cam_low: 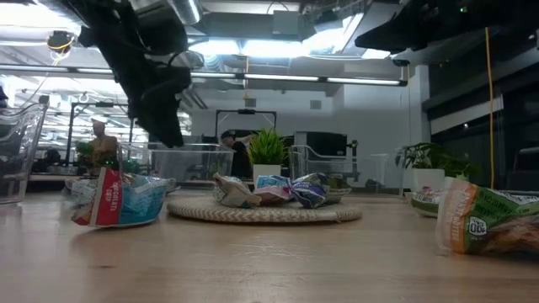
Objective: Pick and place Granola Bars by type
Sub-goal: Put the blue granola bar into the top left transparent bin
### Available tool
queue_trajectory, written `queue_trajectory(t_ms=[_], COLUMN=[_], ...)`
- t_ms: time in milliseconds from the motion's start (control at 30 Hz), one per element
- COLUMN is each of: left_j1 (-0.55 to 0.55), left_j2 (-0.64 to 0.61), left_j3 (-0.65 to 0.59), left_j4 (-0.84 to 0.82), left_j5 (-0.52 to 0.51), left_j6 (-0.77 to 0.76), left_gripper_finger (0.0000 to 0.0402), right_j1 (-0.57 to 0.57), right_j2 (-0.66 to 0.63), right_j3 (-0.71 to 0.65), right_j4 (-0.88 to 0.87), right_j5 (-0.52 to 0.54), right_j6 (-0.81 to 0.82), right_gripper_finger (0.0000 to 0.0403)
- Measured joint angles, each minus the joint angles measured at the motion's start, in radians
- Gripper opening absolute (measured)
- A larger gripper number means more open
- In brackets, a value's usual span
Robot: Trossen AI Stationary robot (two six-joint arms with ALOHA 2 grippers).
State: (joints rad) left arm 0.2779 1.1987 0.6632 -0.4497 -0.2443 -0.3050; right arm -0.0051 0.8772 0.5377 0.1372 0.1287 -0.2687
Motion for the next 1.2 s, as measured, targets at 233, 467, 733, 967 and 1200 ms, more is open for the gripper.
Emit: queue_trajectory(t_ms=[233,467,733,967,1200], left_j1=[-0.001,-0.001,-0.001,-0.001,-0.001], left_j2=[0.045,0.083,0.139,0.193,0.255], left_j3=[0.001,0.001,0.001,0.001,0.001], left_j4=[-0.025,-0.045,-0.051,-0.074,-0.076], left_j5=[0.003,0.004,0.003,0.004,0.037], left_j6=[-0.028,-0.061,-0.084,-0.102,-0.104], left_gripper_finger=[0.0263,0.0272,0.0273,0.0273,0.0273], right_j1=[0.000,0.000,0.000,0.000,0.000], right_j2=[0.000,0.014,0.074,0.107,0.109], right_j3=[0.000,0.001,0.001,0.001,0.001], right_j4=[-0.005,-0.008,-0.010,-0.009,-0.006], right_j5=[-0.001,-0.001,-0.001,-0.001,-0.001], right_j6=[0.000,0.000,-0.001,-0.001,-0.001], right_gripper_finger=[0.0067,0.0067,0.0067,0.0067,0.0067])
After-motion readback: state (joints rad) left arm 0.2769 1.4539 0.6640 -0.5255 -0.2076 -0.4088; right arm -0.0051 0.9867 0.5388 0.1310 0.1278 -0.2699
